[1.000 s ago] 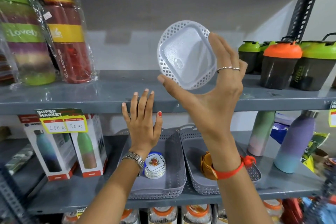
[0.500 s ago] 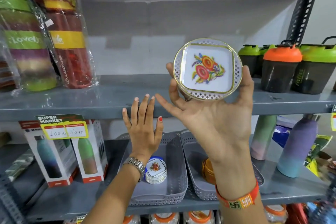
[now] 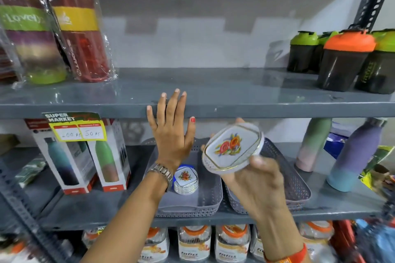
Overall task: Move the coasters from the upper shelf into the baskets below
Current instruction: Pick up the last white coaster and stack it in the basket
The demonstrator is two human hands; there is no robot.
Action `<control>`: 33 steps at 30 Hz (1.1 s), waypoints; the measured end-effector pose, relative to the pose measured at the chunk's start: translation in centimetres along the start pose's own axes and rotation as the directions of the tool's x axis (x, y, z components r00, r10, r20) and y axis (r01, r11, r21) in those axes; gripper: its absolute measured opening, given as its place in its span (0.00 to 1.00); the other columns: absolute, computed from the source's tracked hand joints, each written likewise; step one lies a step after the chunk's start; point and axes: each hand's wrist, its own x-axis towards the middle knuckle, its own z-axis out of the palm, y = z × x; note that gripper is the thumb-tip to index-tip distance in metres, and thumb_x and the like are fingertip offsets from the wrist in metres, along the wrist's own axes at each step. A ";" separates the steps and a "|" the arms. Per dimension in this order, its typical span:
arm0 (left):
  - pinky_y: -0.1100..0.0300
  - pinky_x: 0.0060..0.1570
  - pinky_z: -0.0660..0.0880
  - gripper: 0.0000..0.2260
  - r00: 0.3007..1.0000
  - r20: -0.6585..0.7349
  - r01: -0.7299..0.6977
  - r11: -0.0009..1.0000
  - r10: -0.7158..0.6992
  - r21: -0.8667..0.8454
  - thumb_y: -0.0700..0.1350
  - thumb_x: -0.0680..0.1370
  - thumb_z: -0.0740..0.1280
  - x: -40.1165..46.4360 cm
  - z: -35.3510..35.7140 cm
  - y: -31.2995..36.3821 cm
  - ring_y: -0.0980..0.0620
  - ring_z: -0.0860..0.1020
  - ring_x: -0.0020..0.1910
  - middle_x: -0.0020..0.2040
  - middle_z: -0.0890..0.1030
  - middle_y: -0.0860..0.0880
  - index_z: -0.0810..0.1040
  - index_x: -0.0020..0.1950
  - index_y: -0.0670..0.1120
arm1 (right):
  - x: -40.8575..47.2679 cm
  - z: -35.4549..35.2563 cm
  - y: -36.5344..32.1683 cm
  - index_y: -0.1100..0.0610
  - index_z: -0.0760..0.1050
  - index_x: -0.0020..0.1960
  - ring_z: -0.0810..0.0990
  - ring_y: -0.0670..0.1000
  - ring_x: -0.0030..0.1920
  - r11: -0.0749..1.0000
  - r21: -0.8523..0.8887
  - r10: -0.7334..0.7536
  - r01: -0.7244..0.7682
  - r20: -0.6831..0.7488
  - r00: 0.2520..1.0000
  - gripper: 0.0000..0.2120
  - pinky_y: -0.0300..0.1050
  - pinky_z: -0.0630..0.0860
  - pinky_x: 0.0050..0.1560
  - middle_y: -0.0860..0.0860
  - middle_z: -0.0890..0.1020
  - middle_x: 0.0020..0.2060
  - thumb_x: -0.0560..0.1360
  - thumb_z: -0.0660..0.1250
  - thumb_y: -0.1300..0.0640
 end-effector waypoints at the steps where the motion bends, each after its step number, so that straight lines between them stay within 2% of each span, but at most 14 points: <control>1: 0.49 0.73 0.42 0.23 1.000 0.003 -0.002 1.000 0.002 -0.010 0.51 0.79 0.54 0.0 0.0 0.0 0.46 0.59 0.72 0.71 0.69 0.46 0.62 0.73 0.46 | -0.2 -0.7 0.7 0.48 0.71 0.65 0.80 0.55 0.55 1.000 -0.019 0.021 -0.021 0.036 0.999 0.39 0.51 0.79 0.55 0.57 0.78 0.55 0.56 0.80 0.57; 2: 0.48 0.73 0.41 0.23 1.000 0.004 -0.004 1.000 0.004 -0.014 0.51 0.79 0.54 0.0 0.0 0.0 0.46 0.59 0.73 0.71 0.68 0.46 0.62 0.73 0.46 | -0.2 -1.7 1.6 0.46 0.71 0.64 0.79 0.55 0.55 0.997 -0.072 0.040 -0.039 0.005 0.999 0.40 0.49 0.80 0.54 0.56 0.78 0.53 0.55 0.79 0.60; 5: 0.48 0.73 0.41 0.23 1.000 0.004 -0.002 1.000 0.002 -0.012 0.51 0.79 0.53 0.0 0.1 -0.1 0.46 0.59 0.73 0.71 0.68 0.46 0.61 0.73 0.46 | 0.2 -4.4 4.9 0.46 0.71 0.56 0.79 0.49 0.46 0.922 -0.371 0.033 -0.112 -0.212 0.977 0.32 0.44 0.80 0.48 0.54 0.76 0.45 0.57 0.75 0.67; 7: 0.48 0.73 0.41 0.23 1.000 -0.007 -0.005 1.000 0.004 -0.009 0.51 0.79 0.53 0.0 0.3 -0.1 0.46 0.59 0.72 0.70 0.69 0.45 0.62 0.73 0.45 | 0.8 -5.8 7.0 0.48 0.67 0.50 0.80 0.46 0.42 0.813 -0.555 0.011 -0.174 -0.284 0.959 0.30 0.44 0.79 0.46 0.53 0.76 0.42 0.55 0.78 0.64; 9: 0.48 0.73 0.41 0.23 1.000 -0.019 -0.013 1.000 0.013 -0.001 0.52 0.79 0.53 0.0 0.5 -0.2 0.45 0.60 0.72 0.70 0.70 0.45 0.63 0.72 0.45 | 1.3 -7.2 9.4 0.50 0.65 0.45 0.79 0.51 0.44 0.644 -0.714 0.006 -0.274 -0.353 0.936 0.30 0.47 0.77 0.47 0.56 0.76 0.42 0.52 0.80 0.54; 11: 0.48 0.73 0.41 0.23 0.999 -0.028 -0.021 1.000 0.022 0.004 0.53 0.80 0.52 0.0 0.7 -0.3 0.45 0.60 0.72 0.70 0.70 0.45 0.63 0.72 0.45 | 1.9 -8.5 11.6 0.51 0.65 0.44 0.78 0.53 0.45 0.346 -0.855 0.018 -0.387 -0.406 0.914 0.30 0.41 0.75 0.42 0.54 0.78 0.44 0.51 0.79 0.46; 13: 0.48 0.73 0.41 0.23 0.999 -0.028 -0.023 1.000 0.024 0.003 0.53 0.80 0.50 0.0 0.8 -0.4 0.45 0.60 0.71 0.69 0.70 0.45 0.63 0.72 0.45 | 2.7 -9.8 13.6 0.53 0.67 0.45 0.77 0.52 0.48 0.175 -0.879 0.062 -0.443 -0.439 0.896 0.30 0.39 0.73 0.43 0.53 0.78 0.47 0.53 0.79 0.43; 16: 0.48 0.73 0.41 0.23 0.999 -0.031 -0.029 1.000 0.029 0.008 0.54 0.80 0.50 0.1 0.9 -0.5 0.44 0.61 0.71 0.69 0.71 0.45 0.64 0.72 0.45 | 4.2 -11.0 15.6 0.57 0.69 0.44 0.75 0.54 0.53 0.035 -0.878 0.063 -0.477 -0.475 0.878 0.28 0.40 0.71 0.47 0.51 0.75 0.45 0.56 0.79 0.43; 19: 0.48 0.73 0.41 0.23 0.999 -0.039 -0.034 0.999 0.035 0.012 0.53 0.80 0.50 -0.1 1.0 -0.5 0.44 0.61 0.71 0.69 0.71 0.45 0.65 0.71 0.44 | 5.9 -11.9 16.7 0.63 0.75 0.51 0.74 0.58 0.58 -0.100 -0.857 0.064 -0.505 -0.512 0.857 0.33 0.48 0.73 0.60 0.58 0.77 0.53 0.58 0.78 0.41; 21: 0.48 0.73 0.41 0.23 0.998 -0.045 -0.036 0.999 0.037 0.014 0.53 0.80 0.50 -0.1 1.1 -0.5 0.44 0.62 0.71 0.68 0.72 0.45 0.65 0.71 0.44 | 6.7 -12.4 17.1 0.64 0.75 0.57 0.75 0.60 0.60 -0.165 -0.838 0.066 -0.520 -0.536 0.842 0.37 0.55 0.71 0.64 0.60 0.78 0.57 0.58 0.78 0.39; 24: 0.48 0.73 0.42 0.23 0.998 -0.053 -0.039 0.999 0.040 0.022 0.54 0.80 0.50 -0.1 1.3 -0.6 0.43 0.62 0.70 0.68 0.72 0.45 0.64 0.71 0.45 | 7.6 -13.0 17.4 0.63 0.76 0.56 0.75 0.61 0.60 -0.213 -0.820 0.084 -0.531 -0.557 0.826 0.37 0.59 0.69 0.67 0.60 0.78 0.57 0.58 0.77 0.38; 26: 0.48 0.73 0.42 0.23 0.997 -0.059 -0.038 0.999 0.039 0.027 0.54 0.80 0.50 0.0 1.5 -0.7 0.43 0.62 0.70 0.68 0.72 0.44 0.64 0.71 0.45 | 8.1 -13.4 17.6 0.63 0.72 0.61 0.75 0.62 0.62 -0.250 -0.810 0.102 -0.530 -0.566 0.818 0.41 0.61 0.66 0.69 0.61 0.78 0.59 0.59 0.77 0.38; 30: 0.48 0.72 0.43 0.23 0.997 -0.068 -0.029 0.999 0.031 0.024 0.53 0.79 0.50 -0.1 1.8 -0.7 0.43 0.63 0.70 0.67 0.73 0.44 0.65 0.71 0.45 | 8.7 -13.8 17.9 0.65 0.53 0.72 0.71 0.63 0.67 -0.282 -0.812 0.123 -0.510 -0.558 0.821 0.55 0.66 0.58 0.72 0.63 0.76 0.62 0.60 0.78 0.40; 33: 0.47 0.72 0.43 0.23 0.997 -0.075 -0.023 0.999 0.025 0.033 0.53 0.79 0.51 -0.1 1.9 -0.7 0.43 0.63 0.70 0.67 0.73 0.44 0.65 0.70 0.44 | 9.2 -13.9 18.2 0.67 0.46 0.75 0.70 0.62 0.68 -0.316 -0.806 0.125 -0.501 -0.559 0.820 0.61 0.67 0.55 0.72 0.63 0.75 0.64 0.60 0.77 0.38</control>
